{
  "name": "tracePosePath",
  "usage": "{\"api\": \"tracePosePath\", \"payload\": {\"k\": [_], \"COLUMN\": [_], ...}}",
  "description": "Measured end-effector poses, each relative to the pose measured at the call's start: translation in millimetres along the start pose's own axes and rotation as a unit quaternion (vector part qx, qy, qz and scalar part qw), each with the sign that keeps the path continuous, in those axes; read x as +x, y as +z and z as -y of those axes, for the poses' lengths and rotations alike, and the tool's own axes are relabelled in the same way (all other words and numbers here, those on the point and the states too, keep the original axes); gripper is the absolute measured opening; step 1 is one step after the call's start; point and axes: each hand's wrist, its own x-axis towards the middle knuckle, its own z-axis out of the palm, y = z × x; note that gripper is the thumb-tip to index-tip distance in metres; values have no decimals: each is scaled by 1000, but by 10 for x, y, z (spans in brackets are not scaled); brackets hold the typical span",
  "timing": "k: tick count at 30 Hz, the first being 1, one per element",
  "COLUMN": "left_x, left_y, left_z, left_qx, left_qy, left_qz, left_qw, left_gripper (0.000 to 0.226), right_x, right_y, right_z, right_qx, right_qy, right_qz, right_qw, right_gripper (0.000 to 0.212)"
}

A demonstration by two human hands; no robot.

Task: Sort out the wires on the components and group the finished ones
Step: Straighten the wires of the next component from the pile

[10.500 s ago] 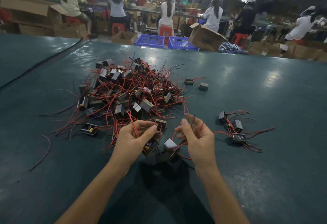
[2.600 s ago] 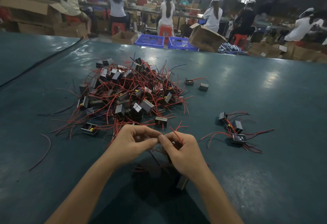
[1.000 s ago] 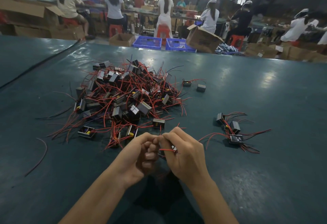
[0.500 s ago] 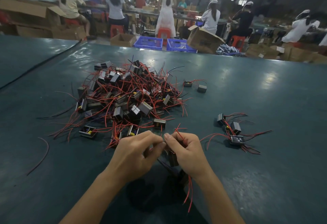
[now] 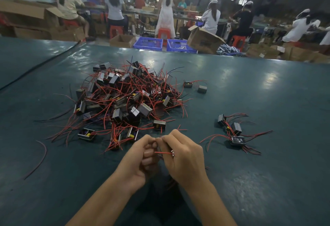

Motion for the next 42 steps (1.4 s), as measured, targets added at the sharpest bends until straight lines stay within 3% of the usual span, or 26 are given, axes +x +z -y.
{"api": "tracePosePath", "payload": {"k": [2,3,5,6,8,10,13,14,16,17,19,21,24,26,27,30,31,34,37,40,42], "left_x": [-16,-18,0,8,54,93,116,119,129,120,79,15,-24,-22,-23,-26,-25,22,80,84,97], "left_y": [7,3,-43,-72,-182,-289,-345,-345,-334,-311,-226,-110,7,30,27,7,-14,-124,-259,-318,-325], "left_z": [-29,-31,5,14,23,4,-13,-5,20,36,71,80,87,78,69,29,25,25,9,-16,-15], "left_qx": [-22,21,202,295,432,506,594,599,577,553,465,359,180,64,42,141,210,380,474,572,585], "left_qy": [-40,-26,113,226,403,461,533,547,552,542,482,389,184,57,31,82,150,349,439,532,577], "left_qz": [36,41,25,18,28,45,45,47,53,53,58,46,6,9,15,33,38,54,58,39,35], "left_qw": [998,999,972,928,806,728,601,584,600,630,740,847,966,996,999,986,965,855,761,624,569], "left_gripper": [28,32,39,37,26,20,13,15,23,26,31,39,53,51,49,49,47,35,21,12,14], "right_x": [-11,-10,10,27,57,60,37,38,39,39,31,21,6,-13,-19,-16,-4,13,19,21,24], "right_y": [10,11,7,0,-19,-37,-40,-41,-47,-46,-31,-14,-9,7,14,26,22,11,-19,-43,-45], "right_z": [-4,-9,-23,-26,-26,-33,-66,-67,-55,-43,-20,-6,-14,-27,-30,-36,-36,-50,-72,-66,-56], "right_qx": [4,23,93,146,267,348,386,391,392,386,339,225,63,18,13,59,100,244,329,360,368], "right_qy": [6,23,81,120,192,231,241,244,242,237,211,154,49,14,11,55,85,177,218,225,230], "right_qz": [-14,-18,-15,-6,24,59,93,99,103,101,82,41,-11,-25,-28,-21,-14,19,56,85,95], "right_qw": [1000,999,992,982,944,907,885,882,881,886,913,961,997,999,999,997,991,953,917,902,896], "right_gripper": [30,31,33,33,35,42,44,45,44,43,41,41,36,34,34,34,34,39,45,44,44]}}
